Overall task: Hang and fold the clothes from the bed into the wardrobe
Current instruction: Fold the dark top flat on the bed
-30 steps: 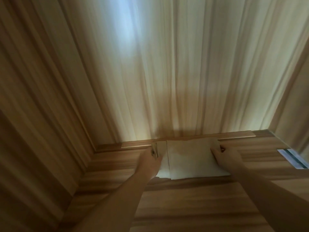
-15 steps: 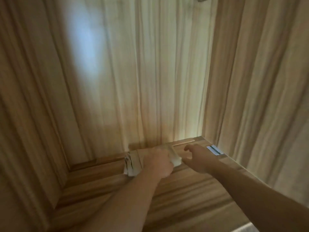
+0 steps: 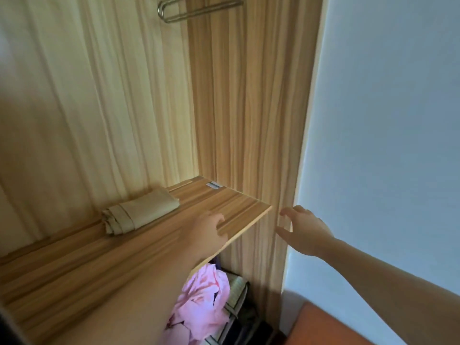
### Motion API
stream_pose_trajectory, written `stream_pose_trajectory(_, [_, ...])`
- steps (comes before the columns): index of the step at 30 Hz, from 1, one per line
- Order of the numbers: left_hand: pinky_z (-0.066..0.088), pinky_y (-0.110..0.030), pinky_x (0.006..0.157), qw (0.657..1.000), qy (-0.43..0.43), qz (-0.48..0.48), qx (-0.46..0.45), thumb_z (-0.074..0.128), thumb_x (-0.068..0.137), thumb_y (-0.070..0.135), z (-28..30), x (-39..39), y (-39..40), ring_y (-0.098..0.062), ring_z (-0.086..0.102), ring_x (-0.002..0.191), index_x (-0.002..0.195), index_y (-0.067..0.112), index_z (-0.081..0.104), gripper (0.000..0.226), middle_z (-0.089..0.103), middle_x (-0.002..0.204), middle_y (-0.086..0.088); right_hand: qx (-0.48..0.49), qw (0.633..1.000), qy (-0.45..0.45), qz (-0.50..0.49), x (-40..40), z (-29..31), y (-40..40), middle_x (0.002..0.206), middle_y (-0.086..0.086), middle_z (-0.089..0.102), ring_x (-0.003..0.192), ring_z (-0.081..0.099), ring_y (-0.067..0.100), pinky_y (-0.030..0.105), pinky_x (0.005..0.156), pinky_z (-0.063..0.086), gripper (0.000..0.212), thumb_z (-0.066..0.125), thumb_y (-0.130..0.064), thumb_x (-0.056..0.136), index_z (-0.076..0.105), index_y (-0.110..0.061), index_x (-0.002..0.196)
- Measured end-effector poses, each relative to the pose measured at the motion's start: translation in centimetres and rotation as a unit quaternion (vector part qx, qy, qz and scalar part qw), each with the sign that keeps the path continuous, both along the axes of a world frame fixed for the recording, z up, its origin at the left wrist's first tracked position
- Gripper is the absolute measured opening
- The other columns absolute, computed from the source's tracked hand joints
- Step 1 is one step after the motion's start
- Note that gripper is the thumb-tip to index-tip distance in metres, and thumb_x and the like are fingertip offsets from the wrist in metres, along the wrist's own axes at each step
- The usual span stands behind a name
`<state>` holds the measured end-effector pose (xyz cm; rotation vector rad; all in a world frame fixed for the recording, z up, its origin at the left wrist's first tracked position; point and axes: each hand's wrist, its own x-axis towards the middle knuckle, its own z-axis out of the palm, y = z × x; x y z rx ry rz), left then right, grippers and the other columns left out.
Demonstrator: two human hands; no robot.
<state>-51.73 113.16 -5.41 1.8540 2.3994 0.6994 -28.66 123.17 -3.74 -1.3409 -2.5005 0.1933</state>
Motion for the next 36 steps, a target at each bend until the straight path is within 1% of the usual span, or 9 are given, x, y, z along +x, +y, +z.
stream_pose_trajectory(4, [0.040,-0.026,0.085,0.996,-0.022,-0.084,-0.013,0.056,0.073,0.040,-0.4,6.0,-2.6,-0.023,0.057,0.107,0.116,0.015,0.065,0.051,0.058,0.115,-0.004,0.004,0.998,-0.015,-0.066,7.9,-0.4,-4.1,0.140,-0.002,0.045,0.127,0.045,0.022,0.039,0.103,0.038,0.051,0.046,-0.052,0.094,0.042,-0.029,0.139])
stream_pose_trajectory(7, [0.033,-0.020,0.085,0.990,0.005,-0.136,-0.037,0.063,0.082,0.033,-1.2,10.5,-4.7,-0.022,0.054,0.114,0.122,0.016,0.062,0.044,0.057,0.120,-0.003,-0.016,0.993,-0.007,-0.118,14.0,-1.7,-8.4,0.138,-0.002,0.047,0.126,0.046,0.022,0.039,0.103,0.037,0.050,0.047,-0.051,0.093,0.043,-0.030,0.138])
stream_pose_trajectory(10, [0.040,-0.028,0.093,0.977,0.030,-0.202,-0.055,0.062,0.084,0.035,-1.2,15.0,-5.7,-0.019,0.052,0.117,0.128,0.022,0.057,0.046,0.054,0.126,0.002,-0.037,0.984,-0.008,-0.177,20.0,-3.0,-13.7,0.132,-0.003,0.049,0.121,0.048,0.021,0.037,0.098,0.038,0.048,0.049,-0.050,0.092,0.044,-0.031,0.136])
stream_pose_trajectory(14, [0.044,-0.037,0.098,0.946,0.059,-0.313,-0.058,0.056,0.080,0.044,-1.2,20.6,-7.2,-0.016,0.051,0.120,0.128,0.031,0.054,0.050,0.051,0.129,0.009,-0.060,0.969,-0.028,-0.239,26.5,-2.7,-21.5,0.145,-0.004,0.041,0.131,0.040,0.022,0.039,0.105,0.038,0.058,0.048,-0.051,0.093,0.033,-0.031,0.145])
stream_pose_trajectory(18, [0.040,-0.034,0.100,0.915,0.101,-0.390,-0.032,0.056,0.086,0.044,-1.7,25.2,-11.0,-0.014,0.043,0.128,0.133,0.034,0.050,0.048,0.047,0.137,0.011,-0.048,0.943,-0.019,-0.329,30.0,-2.2,-30.9,0.149,-0.004,0.039,0.133,0.040,0.023,0.042,0.105,0.041,0.062,0.048,-0.051,0.092,0.030,-0.032,0.148])
stream_pose_trajectory(22, [0.042,-0.035,0.097,0.901,0.098,-0.422,-0.004,0.053,0.087,0.048,-3.4,28.6,-17.0,-0.018,0.045,0.126,0.132,0.032,0.050,0.047,0.050,0.137,0.008,-0.042,0.902,0.002,-0.430,30.0,-3.5,-42.7,0.145,-0.002,0.043,0.132,0.042,0.024,0.044,0.105,0.041,0.062,0.051,-0.052,0.091,0.032,-0.033,0.147])
stream_pose_trajectory(27, [0.045,-0.035,0.094,0.840,0.087,-0.534,-0.043,0.052,0.087,0.048,-5.8,33.3,-27.0,-0.017,0.049,0.121,0.133,0.034,0.049,0.048,0.053,0.131,0.006,-0.059,0.846,-0.001,-0.530,29.9,-4.8,-58.2,0.139,-0.003,0.046,0.127,0.046,0.025,0.042,0.100,0.044,0.064,0.054,-0.051,0.087,0.035,-0.032,0.145])
stream_pose_trajectory(33, [0.050,-0.035,0.089,0.755,0.060,-0.653,-0.027,0.054,0.084,0.047,-4.8,39.5,-41.1,-0.014,0.054,0.112,0.123,0.040,0.054,0.039,0.055,0.124,0.013,-0.061,0.771,0.030,-0.633,29.8,-4.5,-76.4,0.136,-0.002,0.047,0.126,0.047,0.025,0.041,0.101,0.043,0.065,0.055,-0.051,0.083,0.038,-0.030,0.143])
stream_pose_trajectory(36, [0.050,-0.034,0.091,0.722,0.061,-0.689,-0.017,0.056,0.085,0.045,-4.6,41.7,-49.1,-0.013,0.054,0.114,0.124,0.038,0.055,0.039,0.056,0.126,0.012,-0.053,0.741,0.046,-0.668,28.4,-4.8,-86.2,0.137,-0.001,0.046,0.126,0.046,0.024,0.040,0.102,0.042,0.068,0.057,-0.050,0.082,0.038,-0.029,0.143])
